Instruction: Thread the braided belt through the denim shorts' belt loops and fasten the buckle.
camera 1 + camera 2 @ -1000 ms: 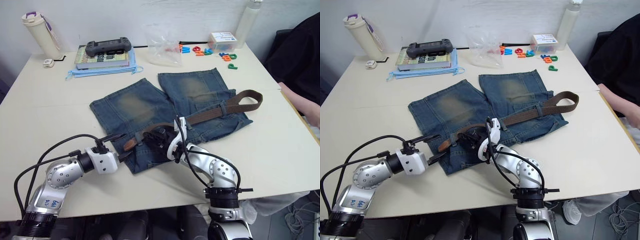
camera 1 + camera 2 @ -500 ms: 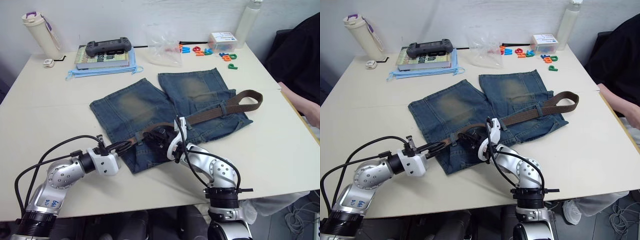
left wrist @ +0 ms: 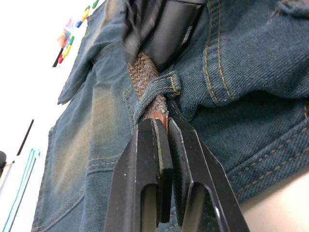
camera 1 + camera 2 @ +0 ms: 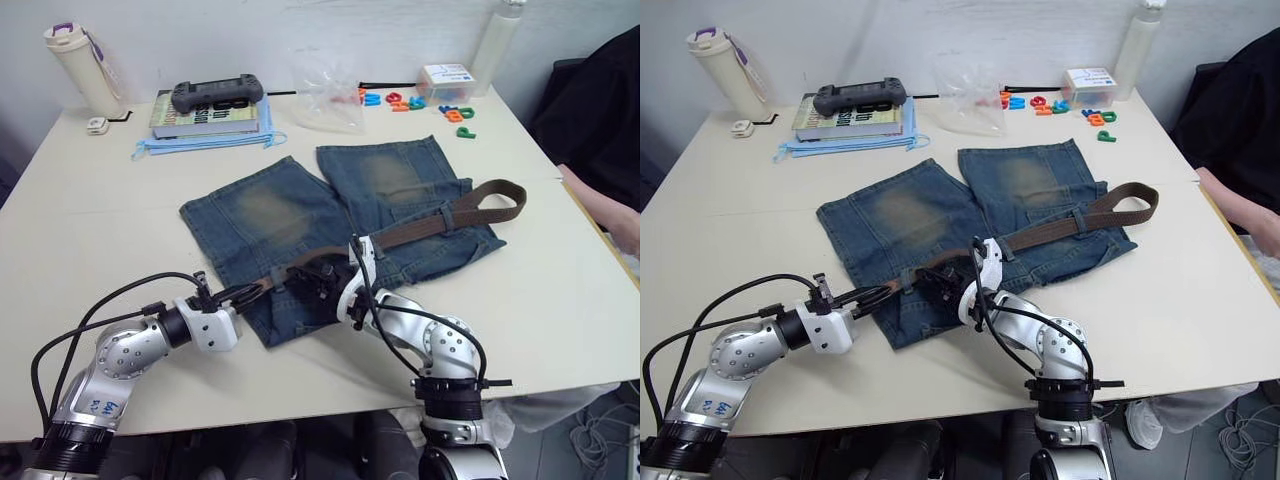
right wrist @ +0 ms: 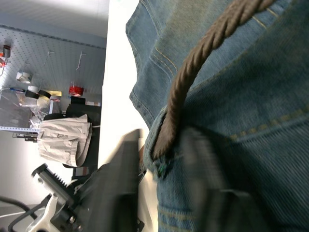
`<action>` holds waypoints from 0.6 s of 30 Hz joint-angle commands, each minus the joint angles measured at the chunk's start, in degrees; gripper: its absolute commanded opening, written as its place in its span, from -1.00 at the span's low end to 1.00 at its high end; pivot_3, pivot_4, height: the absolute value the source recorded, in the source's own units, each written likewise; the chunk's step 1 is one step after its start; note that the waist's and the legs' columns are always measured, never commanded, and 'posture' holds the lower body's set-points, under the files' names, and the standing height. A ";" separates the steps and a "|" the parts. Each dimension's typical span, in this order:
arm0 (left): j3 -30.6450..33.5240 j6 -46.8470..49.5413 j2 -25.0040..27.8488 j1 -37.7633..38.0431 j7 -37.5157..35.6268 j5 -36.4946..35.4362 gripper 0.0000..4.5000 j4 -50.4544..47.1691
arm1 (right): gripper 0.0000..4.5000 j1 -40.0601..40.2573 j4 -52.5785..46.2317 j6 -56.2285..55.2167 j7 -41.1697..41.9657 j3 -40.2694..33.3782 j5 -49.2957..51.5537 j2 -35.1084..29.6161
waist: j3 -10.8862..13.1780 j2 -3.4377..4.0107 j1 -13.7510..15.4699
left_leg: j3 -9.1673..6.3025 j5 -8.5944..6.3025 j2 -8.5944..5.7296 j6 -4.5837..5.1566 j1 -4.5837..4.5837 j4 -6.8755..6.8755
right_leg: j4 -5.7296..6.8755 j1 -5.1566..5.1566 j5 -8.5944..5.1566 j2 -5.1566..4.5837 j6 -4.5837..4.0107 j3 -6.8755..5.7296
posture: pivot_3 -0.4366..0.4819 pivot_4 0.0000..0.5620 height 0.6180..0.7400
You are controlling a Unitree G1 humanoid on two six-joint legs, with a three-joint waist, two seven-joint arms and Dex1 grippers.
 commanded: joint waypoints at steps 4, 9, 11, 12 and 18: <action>0.51 -0.32 0.31 0.22 1.56 0.21 -1.00 -1.10 | 0.99 3.13 -13.58 2.04 -3.89 -2.06 5.62 -7.93 | 0.00 0.00 0.11 | -0.01 -0.01 0.00 0.01 -0.01 0.01 | -0.02 0.01 0.00 -0.01 0.00 0.00 | -0.05 -0.47 -0.32; 0.30 -0.38 0.23 0.40 1.80 -0.06 -1.00 -1.09 | 0.99 2.20 -24.80 3.83 1.07 -2.45 3.73 -23.55 | 0.01 0.00 0.12 | -0.01 -0.06 -0.02 0.12 -0.08 0.04 | -0.08 0.01 0.01 -0.06 0.03 -0.02 | -0.05 -0.47 -0.32; 0.15 -0.42 0.10 0.58 1.84 -0.16 -1.00 -1.20 | 0.99 1.99 -27.12 3.72 3.01 -1.68 1.96 -28.16 | 0.01 0.00 0.09 | -0.02 -0.14 0.00 0.26 -0.08 -0.01 | -0.13 0.02 0.01 -0.06 0.04 -0.05 | -0.05 -0.47 -0.32; 0.07 -0.44 0.05 0.65 1.83 -0.19 -1.00 -1.26 | 0.99 1.80 -28.25 3.52 4.34 -0.81 0.18 -30.35 | 0.00 -0.01 0.09 | -0.04 -0.14 0.05 0.27 -0.07 -0.03 | -0.18 0.05 0.01 -0.06 0.03 -0.08 | -0.05 -0.47 -0.32; -0.16 -0.44 -0.09 0.30 1.84 -0.35 -1.00 -1.04 | 0.99 1.13 -31.36 -0.06 9.66 9.44 -20.56 -40.86 | 0.00 -0.02 0.37 | -0.10 -0.13 0.07 0.26 -0.07 -0.04 | -0.31 0.14 0.02 -0.07 0.05 -0.16 | -0.05 -0.47 -0.32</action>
